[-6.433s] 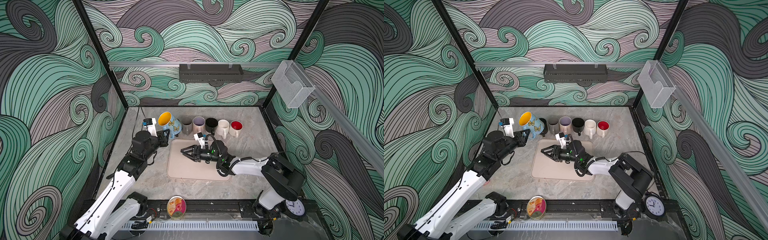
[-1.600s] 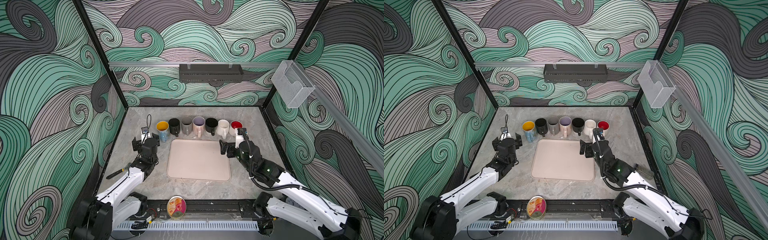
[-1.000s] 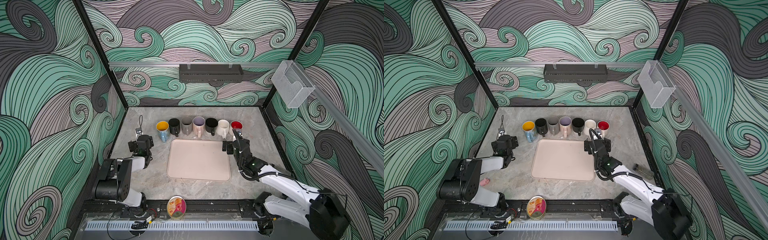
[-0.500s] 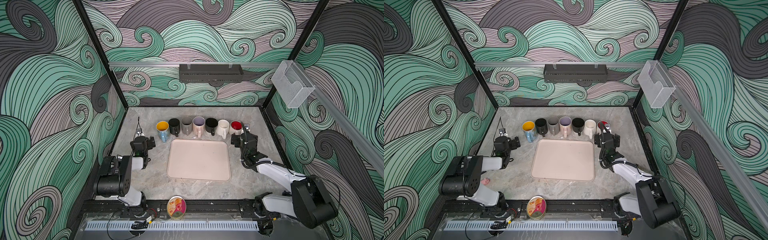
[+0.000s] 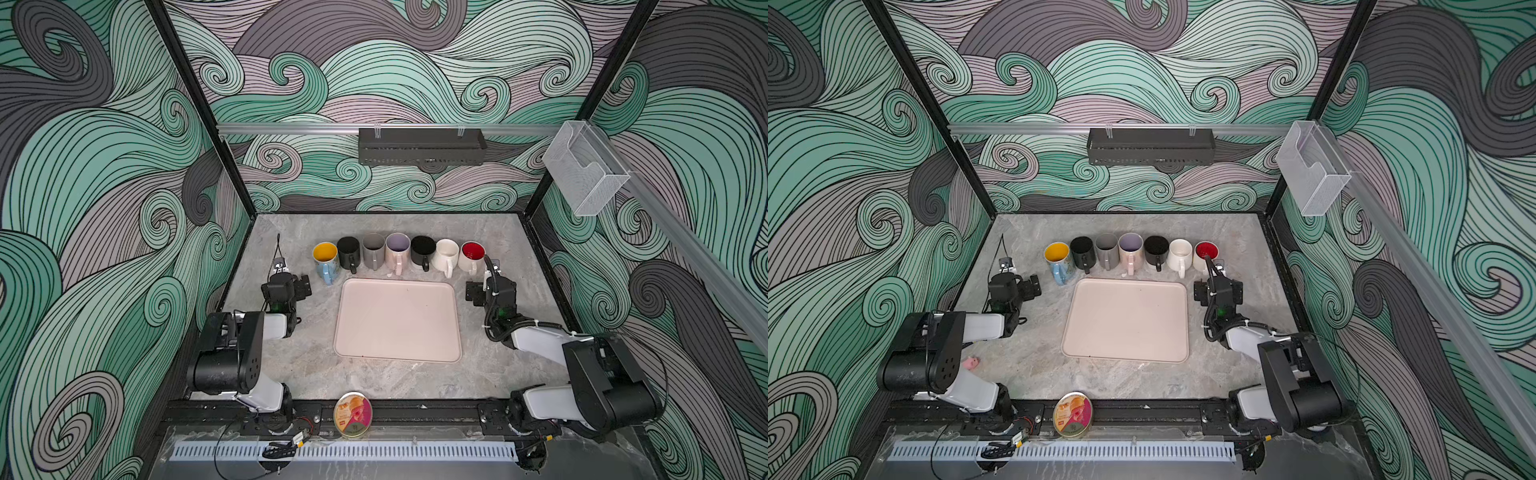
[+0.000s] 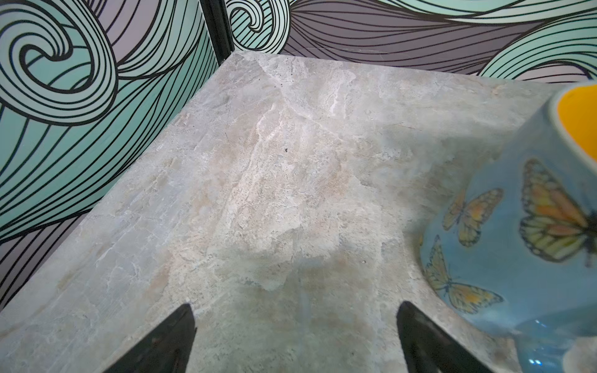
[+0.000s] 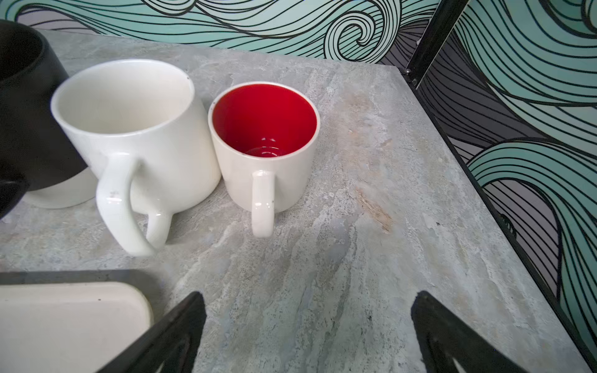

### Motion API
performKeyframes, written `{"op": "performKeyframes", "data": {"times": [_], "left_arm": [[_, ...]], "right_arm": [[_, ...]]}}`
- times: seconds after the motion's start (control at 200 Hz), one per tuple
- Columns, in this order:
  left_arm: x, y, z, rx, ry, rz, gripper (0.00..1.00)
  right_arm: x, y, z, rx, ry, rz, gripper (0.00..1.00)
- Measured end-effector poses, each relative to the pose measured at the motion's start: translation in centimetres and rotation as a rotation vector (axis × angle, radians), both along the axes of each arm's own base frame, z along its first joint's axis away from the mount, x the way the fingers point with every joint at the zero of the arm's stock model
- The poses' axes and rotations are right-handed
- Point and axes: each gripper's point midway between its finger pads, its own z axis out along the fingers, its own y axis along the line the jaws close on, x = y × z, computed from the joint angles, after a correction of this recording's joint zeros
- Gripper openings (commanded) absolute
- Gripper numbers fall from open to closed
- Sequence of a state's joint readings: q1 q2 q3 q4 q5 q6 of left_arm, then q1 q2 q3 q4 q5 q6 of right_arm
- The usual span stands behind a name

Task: Turn the mug right side up
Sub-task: Reset both arms

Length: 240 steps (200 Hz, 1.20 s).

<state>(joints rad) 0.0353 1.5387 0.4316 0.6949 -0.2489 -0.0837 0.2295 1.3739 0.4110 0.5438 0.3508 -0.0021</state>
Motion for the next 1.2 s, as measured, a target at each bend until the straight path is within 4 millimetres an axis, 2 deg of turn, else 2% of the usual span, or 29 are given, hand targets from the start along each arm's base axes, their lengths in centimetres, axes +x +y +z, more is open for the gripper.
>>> {"op": "performKeyframes", "data": {"times": [0.09, 0.165, 0.29, 0.41, 0.505, 0.695, 0.861, 0.946, 1.076, 1.141, 1.201], "left_arm": [[0.0, 0.0, 0.0, 0.000, 0.000, 0.000, 0.99], [0.0, 0.0, 0.0, 0.000, 0.000, 0.000, 0.98], [0.0, 0.0, 0.0, 0.000, 0.000, 0.000, 0.98], [0.0, 0.0, 0.0, 0.000, 0.000, 0.000, 0.99], [0.0, 0.0, 0.0, 0.000, 0.000, 0.000, 0.99], [0.0, 0.0, 0.0, 0.000, 0.000, 0.000, 0.99], [0.0, 0.0, 0.0, 0.000, 0.000, 0.000, 0.99], [0.0, 0.0, 0.0, 0.000, 0.000, 0.000, 0.99], [0.0, 0.0, 0.0, 0.000, 0.000, 0.000, 0.99], [0.0, 0.0, 0.0, 0.000, 0.000, 0.000, 0.98], [0.0, 0.0, 0.0, 0.000, 0.000, -0.001, 0.99]], "right_arm": [[0.1, 0.9, 1.1, 0.021, -0.051, 0.061, 0.99], [-0.8, 1.5, 1.8, 0.042, -0.109, 0.106, 0.99], [-2.2, 0.6, 1.6, 0.068, -0.147, 0.085, 0.99], [-1.0, -0.7, 2.2, 0.087, -0.146, 0.028, 0.99], [-0.2, -0.7, 3.2, 0.100, -0.170, 0.024, 0.99], [-1.6, -1.0, 3.1, 0.116, -0.191, 0.018, 0.99], [-1.4, -1.0, 2.7, 0.095, -0.174, 0.019, 0.99], [-0.9, -1.7, 2.9, 0.068, -0.177, -0.003, 0.99], [0.4, -3.2, 1.6, 0.057, -0.168, -0.046, 1.00], [1.0, -3.7, -0.4, 0.054, -0.142, -0.054, 1.00], [0.6, -3.9, -2.3, 0.053, -0.074, -0.055, 1.00]]}}
